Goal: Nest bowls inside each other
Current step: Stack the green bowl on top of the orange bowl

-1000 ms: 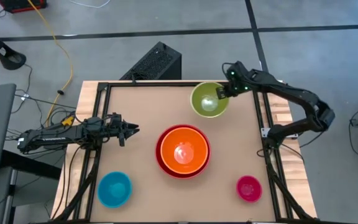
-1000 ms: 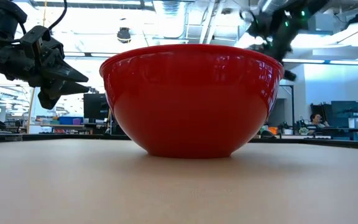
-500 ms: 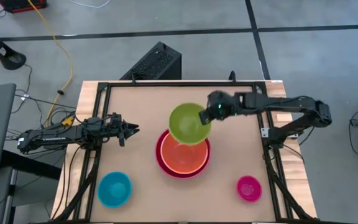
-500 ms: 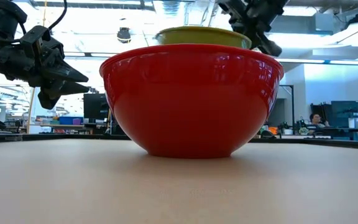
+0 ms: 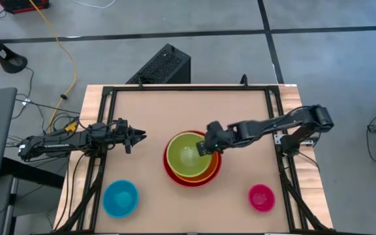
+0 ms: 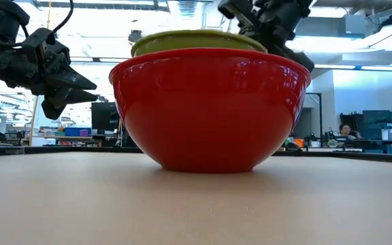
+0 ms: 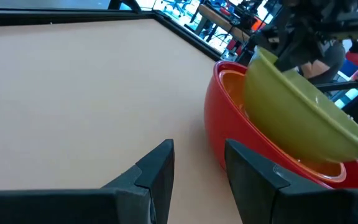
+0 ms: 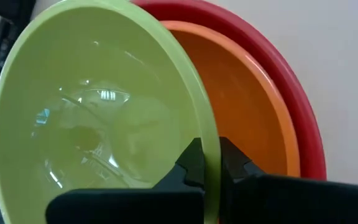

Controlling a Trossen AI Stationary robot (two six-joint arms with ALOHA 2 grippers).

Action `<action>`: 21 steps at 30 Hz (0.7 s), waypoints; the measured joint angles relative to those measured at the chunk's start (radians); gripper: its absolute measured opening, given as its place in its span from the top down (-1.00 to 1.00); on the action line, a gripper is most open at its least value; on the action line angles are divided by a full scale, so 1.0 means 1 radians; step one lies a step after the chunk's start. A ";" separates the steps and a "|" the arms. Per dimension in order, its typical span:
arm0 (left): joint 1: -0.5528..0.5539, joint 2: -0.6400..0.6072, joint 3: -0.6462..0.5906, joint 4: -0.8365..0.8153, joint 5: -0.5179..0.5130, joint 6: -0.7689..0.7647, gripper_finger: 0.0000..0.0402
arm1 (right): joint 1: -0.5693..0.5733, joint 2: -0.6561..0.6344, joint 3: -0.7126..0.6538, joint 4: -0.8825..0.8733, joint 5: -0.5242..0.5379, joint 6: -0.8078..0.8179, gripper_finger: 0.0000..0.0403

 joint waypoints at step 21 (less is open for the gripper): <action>0.000 0.003 0.000 0.000 0.000 0.000 0.35 | -0.005 0.081 0.000 -0.103 -0.021 0.053 0.94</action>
